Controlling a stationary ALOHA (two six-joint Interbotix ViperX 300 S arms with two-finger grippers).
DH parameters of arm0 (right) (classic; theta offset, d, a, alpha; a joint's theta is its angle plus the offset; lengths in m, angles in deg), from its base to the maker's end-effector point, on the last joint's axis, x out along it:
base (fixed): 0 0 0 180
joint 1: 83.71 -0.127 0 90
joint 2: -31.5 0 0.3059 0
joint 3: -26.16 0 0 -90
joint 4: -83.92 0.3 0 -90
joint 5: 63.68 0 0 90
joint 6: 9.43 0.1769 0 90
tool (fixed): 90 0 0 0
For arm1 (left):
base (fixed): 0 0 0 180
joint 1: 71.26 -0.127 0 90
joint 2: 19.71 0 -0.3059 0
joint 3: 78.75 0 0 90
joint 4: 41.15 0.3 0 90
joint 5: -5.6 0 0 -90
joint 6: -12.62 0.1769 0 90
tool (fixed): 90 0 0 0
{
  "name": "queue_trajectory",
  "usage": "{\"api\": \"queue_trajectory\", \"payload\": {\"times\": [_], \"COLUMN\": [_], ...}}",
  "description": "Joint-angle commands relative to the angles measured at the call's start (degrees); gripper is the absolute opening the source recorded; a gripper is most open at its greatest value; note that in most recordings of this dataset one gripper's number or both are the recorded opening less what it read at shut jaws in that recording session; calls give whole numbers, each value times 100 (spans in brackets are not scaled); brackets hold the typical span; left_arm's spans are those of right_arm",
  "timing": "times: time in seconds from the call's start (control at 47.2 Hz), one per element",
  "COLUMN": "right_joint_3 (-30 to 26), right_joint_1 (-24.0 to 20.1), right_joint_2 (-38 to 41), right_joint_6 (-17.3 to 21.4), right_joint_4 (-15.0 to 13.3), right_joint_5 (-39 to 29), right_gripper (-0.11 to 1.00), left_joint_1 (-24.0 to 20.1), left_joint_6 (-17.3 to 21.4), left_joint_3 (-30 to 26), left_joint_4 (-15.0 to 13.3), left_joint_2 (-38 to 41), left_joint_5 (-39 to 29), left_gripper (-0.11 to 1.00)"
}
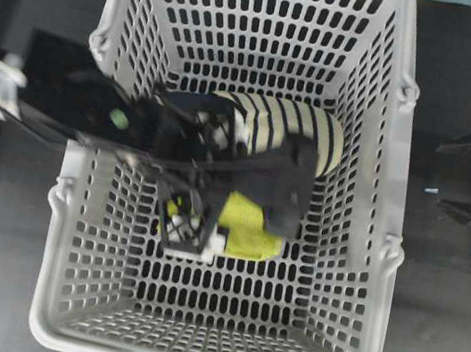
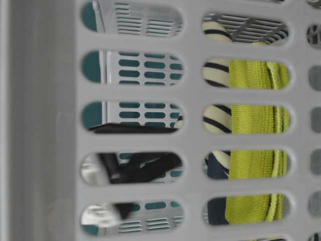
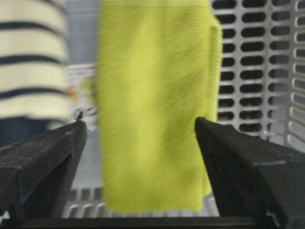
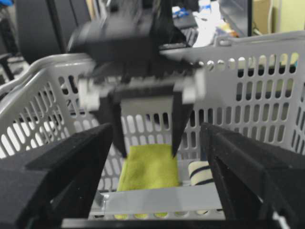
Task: Pick up the yellow cloth from the shopping basket with the left arm.
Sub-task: 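Lower the open left gripper onto the yellow cloth's edge, then close the left gripper on the yellow cloth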
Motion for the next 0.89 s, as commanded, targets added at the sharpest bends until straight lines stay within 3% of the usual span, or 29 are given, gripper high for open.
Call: {"api": "queue_trajectory", "payload": {"times": [0.0,0.551,0.679,0.869], "right_joint_3": [-141,-97,-88,-53], "right_joint_1": [-9,-9,-9,-9], "right_joint_2": [26,35,35,26], "right_joint_6": [0,0,0,0], "right_joint_4": [18,18,18,18], "right_joint_5": [62,35,35,62], "right_gripper": [72,71,71,71], "left_joint_1": [35,-26,-9,0], "left_joint_6": [-9,18,70,88], "left_joint_3": [-62,422,422,378], "left_joint_4": [26,26,26,18], "left_joint_2": [211,475,466,448], "left_joint_5": [35,316,316,316], "left_gripper": [88,83,63,16]}}
